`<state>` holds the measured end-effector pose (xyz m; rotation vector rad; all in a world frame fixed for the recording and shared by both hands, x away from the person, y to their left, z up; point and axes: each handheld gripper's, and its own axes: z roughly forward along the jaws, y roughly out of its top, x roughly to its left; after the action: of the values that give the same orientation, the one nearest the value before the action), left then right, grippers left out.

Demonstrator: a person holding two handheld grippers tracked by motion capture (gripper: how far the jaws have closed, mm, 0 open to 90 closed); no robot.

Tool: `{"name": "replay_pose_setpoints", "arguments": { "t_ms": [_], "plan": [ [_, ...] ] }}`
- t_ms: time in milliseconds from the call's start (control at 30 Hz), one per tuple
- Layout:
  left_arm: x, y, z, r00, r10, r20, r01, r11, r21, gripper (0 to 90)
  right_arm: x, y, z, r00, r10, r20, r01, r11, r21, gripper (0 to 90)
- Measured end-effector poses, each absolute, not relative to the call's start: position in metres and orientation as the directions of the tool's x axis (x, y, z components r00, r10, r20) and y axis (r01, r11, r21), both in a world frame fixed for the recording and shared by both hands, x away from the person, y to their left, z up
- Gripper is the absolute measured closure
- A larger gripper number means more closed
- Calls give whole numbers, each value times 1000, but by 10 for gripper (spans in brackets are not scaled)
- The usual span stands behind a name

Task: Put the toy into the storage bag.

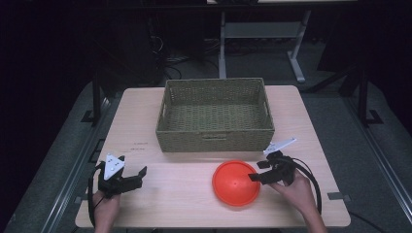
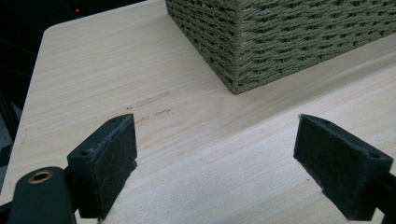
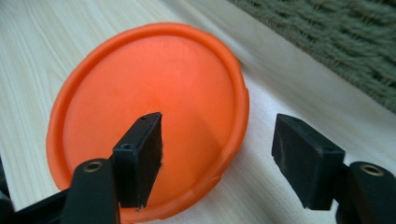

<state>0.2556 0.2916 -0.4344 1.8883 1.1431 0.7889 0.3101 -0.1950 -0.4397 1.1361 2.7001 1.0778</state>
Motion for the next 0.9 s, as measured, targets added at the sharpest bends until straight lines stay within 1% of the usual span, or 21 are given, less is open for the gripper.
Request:
{"name": "replay_pose_setpoints", "arguments": {
  "t_ms": [67,100,300,367,467,500,600,633,667,700,767,900],
  "plan": [
    [255,291,-434,404,908,112,424,-294,856,128,310,-194,-440,-730,642,235,629,497,598,366],
    [255,291,-434,403,908,112,424,-294,856,128,311,-195,-442,-718,649,251,643,482,595,391],
    [256,291,-434,411,903,122,423,-308,852,128,313,-196,-450,-694,661,285,675,461,576,439],
    [256,289,-434,417,900,127,422,-315,850,128,314,-196,-453,-690,660,295,684,462,565,482],
    [256,289,-435,416,900,129,422,-317,850,128,314,-195,-454,-689,660,301,687,461,562,506],
    [256,289,-434,415,901,128,421,-315,850,128,315,-195,-455,-688,658,307,690,461,559,531],
    [256,289,-434,415,900,129,420,-316,850,128,315,-194,-456,-685,659,310,694,462,553,547],
    [256,289,-434,417,900,130,420,-318,850,128,316,-194,-457,-688,657,308,692,467,551,571],
    [256,288,-434,419,899,131,420,-319,850,128,316,-194,-457,-688,657,308,692,467,551,571],
    [256,288,-434,420,898,130,420,-320,849,128,317,-194,-458,-685,651,327,699,458,549,589],
    [256,288,-434,419,898,131,419,-319,850,128,318,-195,-459,-682,650,336,701,450,553,607],
    [256,288,-435,419,899,128,422,-318,849,128,319,-195,-461,-676,649,349,709,444,548,612]
  ]
}}
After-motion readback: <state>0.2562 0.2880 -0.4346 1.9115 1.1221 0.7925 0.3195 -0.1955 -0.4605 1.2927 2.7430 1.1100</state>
